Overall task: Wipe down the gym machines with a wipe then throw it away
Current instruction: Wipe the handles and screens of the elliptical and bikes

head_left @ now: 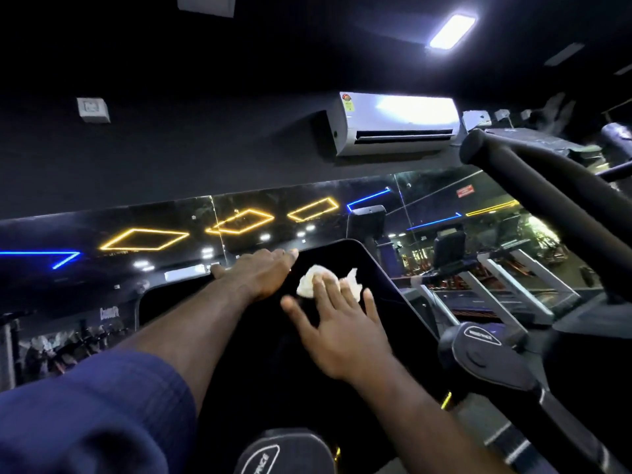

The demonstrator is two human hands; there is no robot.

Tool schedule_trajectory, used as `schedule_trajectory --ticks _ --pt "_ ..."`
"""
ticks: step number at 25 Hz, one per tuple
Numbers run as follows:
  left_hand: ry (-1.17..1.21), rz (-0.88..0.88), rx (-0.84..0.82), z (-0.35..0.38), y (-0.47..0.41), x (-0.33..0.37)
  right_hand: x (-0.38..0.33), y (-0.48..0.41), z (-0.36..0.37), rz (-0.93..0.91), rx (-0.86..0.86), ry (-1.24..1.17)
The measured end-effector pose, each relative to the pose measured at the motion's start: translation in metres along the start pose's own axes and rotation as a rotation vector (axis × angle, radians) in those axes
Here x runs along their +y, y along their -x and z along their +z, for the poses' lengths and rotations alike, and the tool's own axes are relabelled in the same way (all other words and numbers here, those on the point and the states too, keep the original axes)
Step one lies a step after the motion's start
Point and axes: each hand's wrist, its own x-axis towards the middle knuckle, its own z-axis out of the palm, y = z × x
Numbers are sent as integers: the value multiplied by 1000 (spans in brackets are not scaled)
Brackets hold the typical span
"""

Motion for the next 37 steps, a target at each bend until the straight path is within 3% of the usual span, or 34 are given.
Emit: schedule_trajectory --ticks 2,5,8,10,12,15,19,20,24,26,29,33,37 --pt "-61 19 11 5 4 -1 35 37 4 87 49 88" --pt "-212 38 11 14 13 1 44 12 -20 347 6 -3" --pt "-285 156 30 26 31 5 -1 26 -3 99 -37 -39" --pt "-266 266 90 34 51 -2 8 75 12 4 -37 23" --pt "-281 374 134 44 70 -11 48 112 10 147 -21 91" --pt "-417 467 131 59 101 -26 69 106 -7 398 -55 -2" --pt "-432 522 302 74 125 -45 37 147 13 78 -50 56" --pt "-436 502 357 81 129 -51 46 161 17 70 -61 75" --pt "-474 479 433 98 147 -74 87 150 -8 413 45 -53" --pt "-452 504 504 97 166 -80 73 142 -12 407 17 -78" --pt "-273 301 526 88 208 -79 47 172 2 144 -67 40" --pt "-100 -54 488 101 242 -81 44 189 4 196 45 92" --pt "349 -132 595 113 247 -81 38 196 12 16 -9 195"
